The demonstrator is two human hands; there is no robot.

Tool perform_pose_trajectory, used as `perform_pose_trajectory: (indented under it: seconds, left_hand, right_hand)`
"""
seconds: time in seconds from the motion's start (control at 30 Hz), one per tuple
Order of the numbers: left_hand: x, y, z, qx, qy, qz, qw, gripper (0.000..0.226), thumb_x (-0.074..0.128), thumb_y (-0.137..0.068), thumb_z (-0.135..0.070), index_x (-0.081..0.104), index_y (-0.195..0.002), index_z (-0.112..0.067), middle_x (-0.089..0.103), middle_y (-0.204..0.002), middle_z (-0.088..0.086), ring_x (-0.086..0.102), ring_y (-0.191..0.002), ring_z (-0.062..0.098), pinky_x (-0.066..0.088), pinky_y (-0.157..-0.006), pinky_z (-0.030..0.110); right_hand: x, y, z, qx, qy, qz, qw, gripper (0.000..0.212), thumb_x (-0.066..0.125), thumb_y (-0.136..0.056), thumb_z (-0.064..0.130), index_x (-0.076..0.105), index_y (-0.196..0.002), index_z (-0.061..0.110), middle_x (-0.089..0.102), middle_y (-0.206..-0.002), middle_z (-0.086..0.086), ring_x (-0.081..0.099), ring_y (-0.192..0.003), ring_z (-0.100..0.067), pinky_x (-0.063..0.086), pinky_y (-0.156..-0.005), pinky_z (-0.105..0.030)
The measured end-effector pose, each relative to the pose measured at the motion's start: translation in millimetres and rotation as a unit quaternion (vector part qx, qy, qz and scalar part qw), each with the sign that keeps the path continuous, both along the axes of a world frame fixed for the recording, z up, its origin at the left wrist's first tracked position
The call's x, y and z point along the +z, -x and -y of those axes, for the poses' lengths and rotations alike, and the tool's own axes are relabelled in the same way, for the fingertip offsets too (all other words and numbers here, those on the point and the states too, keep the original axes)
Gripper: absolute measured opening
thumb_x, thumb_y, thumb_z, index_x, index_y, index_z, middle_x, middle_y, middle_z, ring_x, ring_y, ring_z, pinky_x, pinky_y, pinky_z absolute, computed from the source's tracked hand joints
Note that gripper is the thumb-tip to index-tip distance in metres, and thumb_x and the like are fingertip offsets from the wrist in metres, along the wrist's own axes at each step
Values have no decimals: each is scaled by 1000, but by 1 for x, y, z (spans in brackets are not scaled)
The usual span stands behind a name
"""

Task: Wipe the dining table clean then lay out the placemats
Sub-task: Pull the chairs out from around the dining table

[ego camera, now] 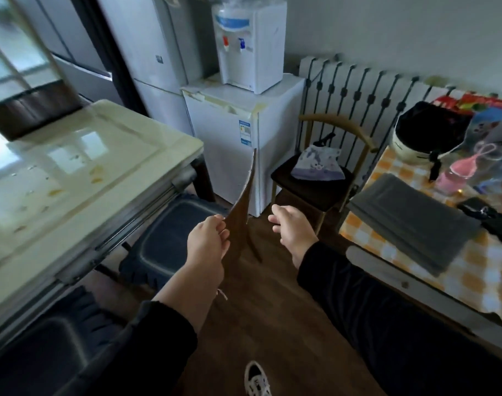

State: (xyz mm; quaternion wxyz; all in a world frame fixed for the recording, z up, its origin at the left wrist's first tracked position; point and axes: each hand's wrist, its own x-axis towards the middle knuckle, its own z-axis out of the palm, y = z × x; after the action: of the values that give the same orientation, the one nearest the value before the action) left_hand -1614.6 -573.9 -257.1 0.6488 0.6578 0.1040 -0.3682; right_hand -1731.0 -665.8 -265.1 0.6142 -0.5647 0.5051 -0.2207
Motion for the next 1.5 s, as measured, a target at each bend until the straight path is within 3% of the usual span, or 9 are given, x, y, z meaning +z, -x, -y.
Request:
perform_pose_trajectory:
  seconds: [0.17,0.27,0.37,0.53,0.63,0.8,0.97,1.13,1.5]
  left_hand:
    - [-10,-36,38,12,-9,2,1000,19,53,-97,-15,62,-80,-17,59,-78,1,55,-67,12,48,-68,26]
    - [-17,-49,57,9,-25,-4,1000,25,51,-95,-14,54,-71,-19,50,-68,-1,44,-58,11,39,-59,25]
    - [-20,-63,69,26,-49,-1,998,22,52,-97,-17,58,-76,-18,50,-68,-2,45,-58,12,40,-59,26]
    - [-37,-84,82,33,-80,33,996,10,57,-94,-19,65,-96,-16,57,-80,0,52,-73,14,44,-70,28]
    - [-47,-84,85,-33,-125,39,991,15,62,-91,-24,67,-102,-15,63,-96,1,59,-89,17,41,-68,29]
    - [-65,-80,100,-176,-216,125,952,6,67,-79,-34,69,-73,-33,66,-84,-6,61,-78,12,48,-76,30]
    - [-77,-77,98,-270,-358,178,876,34,62,-73,-62,67,-105,-53,70,-93,-23,64,-89,2,51,-79,27]
    - [-82,-76,98,-327,-438,226,806,39,59,-73,-54,60,-113,-59,70,-95,-23,65,-87,3,52,-74,25]
    - [-103,-92,98,-336,-486,290,753,41,55,-69,-50,65,-108,-55,69,-88,-23,64,-83,2,50,-70,23]
  right_hand:
    - [-4,-42,39,43,9,0,999,47,45,-100,34,56,-114,-10,61,-103,-29,53,-85,-29,44,-78,-37]
    - [-13,-63,60,62,6,4,998,37,46,-100,36,61,-110,4,59,-94,-6,54,-89,-19,43,-79,-35]
    - [-23,-82,79,81,-3,3,997,26,48,-97,41,61,-103,19,64,-99,0,58,-96,-18,46,-84,-35]
    - [-29,-115,113,171,73,-8,983,28,51,-97,35,62,-107,12,60,-89,4,55,-85,-13,44,-77,-27]
    - [-36,-128,131,260,131,-58,955,29,53,-96,28,59,-122,17,62,-111,6,57,-103,-11,43,-89,-25]
    - [-55,-148,170,469,220,-163,840,43,49,-91,22,52,-134,21,59,-133,2,53,-123,-18,41,-105,-33]
    - [-85,-162,196,596,313,-249,697,65,47,-77,9,47,-140,26,50,-146,-5,24,-148,-25,7,-124,-39]
    - [-92,-172,211,647,464,-246,553,54,58,-78,12,58,-131,25,56,-136,6,36,-139,-18,-2,-121,-41]
    - [-104,-215,237,660,548,-280,431,27,51,-90,19,69,-108,30,69,-113,4,60,-112,-21,26,-113,-36]
